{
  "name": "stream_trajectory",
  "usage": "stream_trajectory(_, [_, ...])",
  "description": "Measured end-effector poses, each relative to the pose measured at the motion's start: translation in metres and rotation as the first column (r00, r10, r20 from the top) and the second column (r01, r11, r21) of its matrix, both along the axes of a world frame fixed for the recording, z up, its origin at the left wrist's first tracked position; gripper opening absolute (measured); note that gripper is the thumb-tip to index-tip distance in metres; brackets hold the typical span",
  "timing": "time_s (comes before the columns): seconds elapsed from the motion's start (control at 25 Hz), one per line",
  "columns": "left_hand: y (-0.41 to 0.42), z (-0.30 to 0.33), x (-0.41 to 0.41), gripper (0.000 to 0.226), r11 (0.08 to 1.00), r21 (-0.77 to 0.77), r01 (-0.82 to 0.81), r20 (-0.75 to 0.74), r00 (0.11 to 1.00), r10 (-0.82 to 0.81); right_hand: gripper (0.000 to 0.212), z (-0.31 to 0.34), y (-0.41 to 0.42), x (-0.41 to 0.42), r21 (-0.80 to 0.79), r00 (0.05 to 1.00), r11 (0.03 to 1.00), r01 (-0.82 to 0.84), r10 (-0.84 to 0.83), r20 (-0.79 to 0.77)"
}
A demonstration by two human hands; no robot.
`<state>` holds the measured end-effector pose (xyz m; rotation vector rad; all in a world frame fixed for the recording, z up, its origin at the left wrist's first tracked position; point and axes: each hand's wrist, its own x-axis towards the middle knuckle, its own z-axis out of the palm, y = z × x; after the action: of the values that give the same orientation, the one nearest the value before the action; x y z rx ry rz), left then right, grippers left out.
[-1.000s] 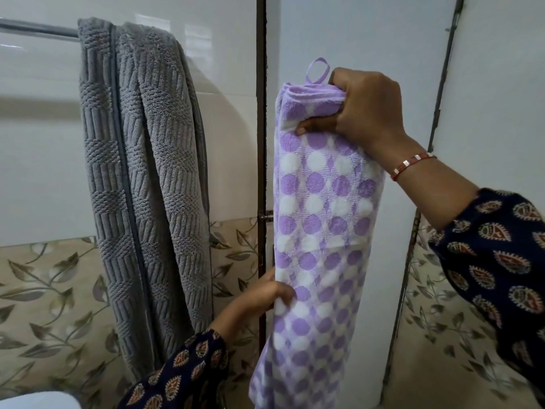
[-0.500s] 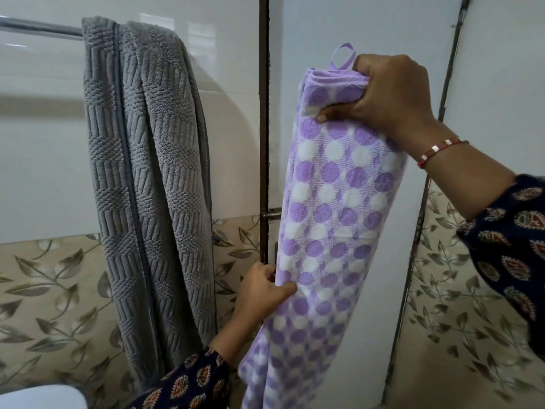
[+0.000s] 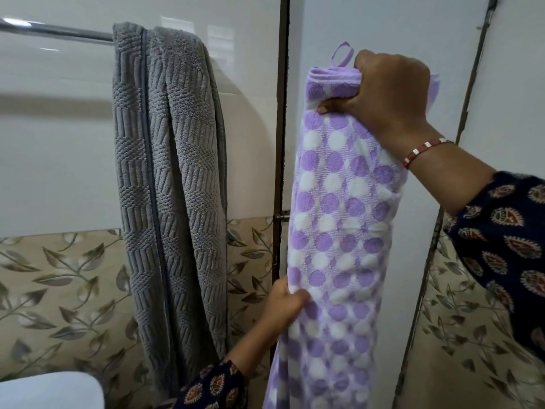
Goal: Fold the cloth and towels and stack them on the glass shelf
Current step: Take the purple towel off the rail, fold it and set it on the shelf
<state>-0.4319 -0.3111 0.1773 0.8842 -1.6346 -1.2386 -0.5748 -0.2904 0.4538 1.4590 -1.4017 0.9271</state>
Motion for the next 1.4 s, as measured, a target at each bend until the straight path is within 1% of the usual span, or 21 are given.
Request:
stream_trajectory(0.08, [0.006, -0.005, -0.005, 0.046, 0.98, -0.143, -0.14, -0.076, 0.989, 0.13, 0.082, 0.002, 0.0, 0.003, -0.013, 1.0, 1.0, -0.009, 0.009, 0.006])
stream_trajectory(0.16, [0.009, -0.011, -0.007, 0.066, 0.924, -0.288, -0.25, -0.095, 0.968, 0.233, 0.084, 0.006, 0.001, 0.003, -0.032, 0.999, 0.999, -0.01, 0.011, 0.03])
stream_trajectory(0.24, [0.01, -0.012, -0.007, 0.069, 0.866, -0.406, -0.291, -0.108, 0.957, 0.27, 0.086, 0.011, 0.004, 0.0, -0.053, 0.999, 0.999, -0.001, 0.004, 0.048])
stream_trajectory(0.28, [0.009, -0.011, -0.006, 0.066, 0.859, -0.421, -0.29, -0.133, 0.957, 0.258, 0.086, 0.012, 0.005, 0.0, -0.059, 0.999, 0.998, -0.001, 0.004, 0.052])
stream_trajectory(0.36, [0.002, -0.002, 0.0, 0.066, 0.904, -0.368, -0.217, -0.153, 0.973, 0.172, 0.085, 0.013, 0.006, 0.001, -0.064, 0.999, 0.998, -0.008, 0.011, 0.053])
stream_trajectory(0.4, [-0.003, 0.004, 0.004, 0.062, 0.945, -0.298, -0.133, -0.128, 0.987, 0.098, 0.084, 0.012, 0.006, 0.002, -0.065, 0.999, 0.998, -0.007, 0.01, 0.045])
stream_trajectory(0.44, [-0.007, 0.01, 0.008, 0.051, 0.978, -0.208, -0.023, -0.096, 0.995, 0.003, 0.082, 0.012, 0.005, 0.002, -0.063, 0.999, 0.998, 0.003, -0.001, 0.036])
stream_trajectory(0.52, [-0.009, 0.018, 0.015, 0.023, 0.989, -0.049, 0.138, -0.084, 0.986, -0.142, 0.079, 0.008, 0.002, 0.001, -0.069, 0.999, 0.997, 0.017, -0.015, 0.03])
stream_trajectory(0.6, [-0.007, 0.022, 0.015, 0.013, 0.989, 0.023, 0.147, -0.149, 0.979, -0.142, 0.075, -0.003, -0.009, -0.005, -0.046, 0.997, 0.998, 0.035, -0.032, 0.066])
stream_trajectory(0.68, [-0.002, 0.023, 0.011, 0.01, 0.985, 0.079, 0.154, -0.249, 0.96, -0.13, 0.077, -0.029, -0.025, -0.012, 0.148, 0.987, 0.985, 0.094, -0.111, 0.113])
stream_trajectory(0.76, [0.002, 0.025, 0.007, 0.012, 0.979, 0.111, 0.168, -0.299, 0.946, -0.129, 0.084, -0.061, -0.038, -0.014, 0.448, 0.969, 0.892, 0.055, -0.155, 0.19])
stream_trajectory(0.8, [0.002, 0.028, 0.007, 0.015, 0.978, 0.137, 0.154, -0.309, 0.945, -0.106, 0.087, -0.077, -0.041, -0.015, 0.593, 0.951, 0.805, -0.019, -0.169, 0.26])
stream_trajectory(0.84, [0.001, 0.031, 0.007, 0.016, 0.978, 0.16, 0.133, -0.312, 0.947, -0.078, 0.088, -0.092, -0.04, -0.015, 0.721, 0.925, 0.685, -0.104, -0.2, 0.324])
stream_trajectory(0.88, [-0.001, 0.034, 0.008, 0.018, 0.979, 0.172, 0.107, -0.305, 0.951, -0.05, 0.088, -0.107, -0.038, -0.015, 0.825, 0.893, 0.531, -0.195, -0.252, 0.374])
stream_trajectory(0.96, [-0.005, 0.04, 0.011, 0.022, 0.985, 0.168, 0.048, -0.275, 0.961, 0.0, 0.092, -0.141, -0.03, -0.018, 0.891, 0.792, 0.243, -0.384, -0.409, 0.453])
stream_trajectory(1.0, [-0.007, 0.042, 0.012, 0.023, 0.986, 0.165, 0.019, -0.264, 0.964, 0.025, 0.097, -0.157, -0.024, -0.023, 0.867, 0.73, 0.155, -0.473, -0.482, 0.485])
stream_trajectory(1.04, [-0.008, 0.043, 0.014, 0.025, 0.986, 0.167, -0.002, -0.259, 0.965, 0.045, 0.1, -0.171, -0.02, -0.027, 0.818, 0.66, 0.111, -0.565, -0.534, 0.529])
stream_trajectory(1.16, [-0.007, 0.042, 0.019, 0.026, 0.969, 0.241, 0.061, -0.301, 0.953, 0.015, 0.098, -0.202, -0.012, -0.043, 0.573, 0.426, 0.09, -0.815, -0.577, 0.697])
stream_trajectory(1.24, [-0.009, 0.045, 0.022, 0.027, 0.96, 0.267, 0.086, -0.321, 0.947, 0.004, 0.094, -0.215, -0.005, -0.044, 0.35, 0.216, 0.148, -0.925, -0.553, 0.804])
stream_trajectory(1.36, [-0.011, 0.052, 0.027, 0.037, 0.942, 0.313, 0.119, -0.335, 0.942, -0.008, 0.081, -0.232, 0.002, -0.038, -0.067, -0.149, 0.208, -0.976, -0.409, 0.9])
stream_trajectory(1.4, [-0.012, 0.055, 0.032, 0.036, 0.933, 0.329, 0.143, -0.331, 0.943, -0.028, 0.081, -0.238, 0.004, -0.035, -0.168, -0.231, 0.201, -0.965, -0.351, 0.907])
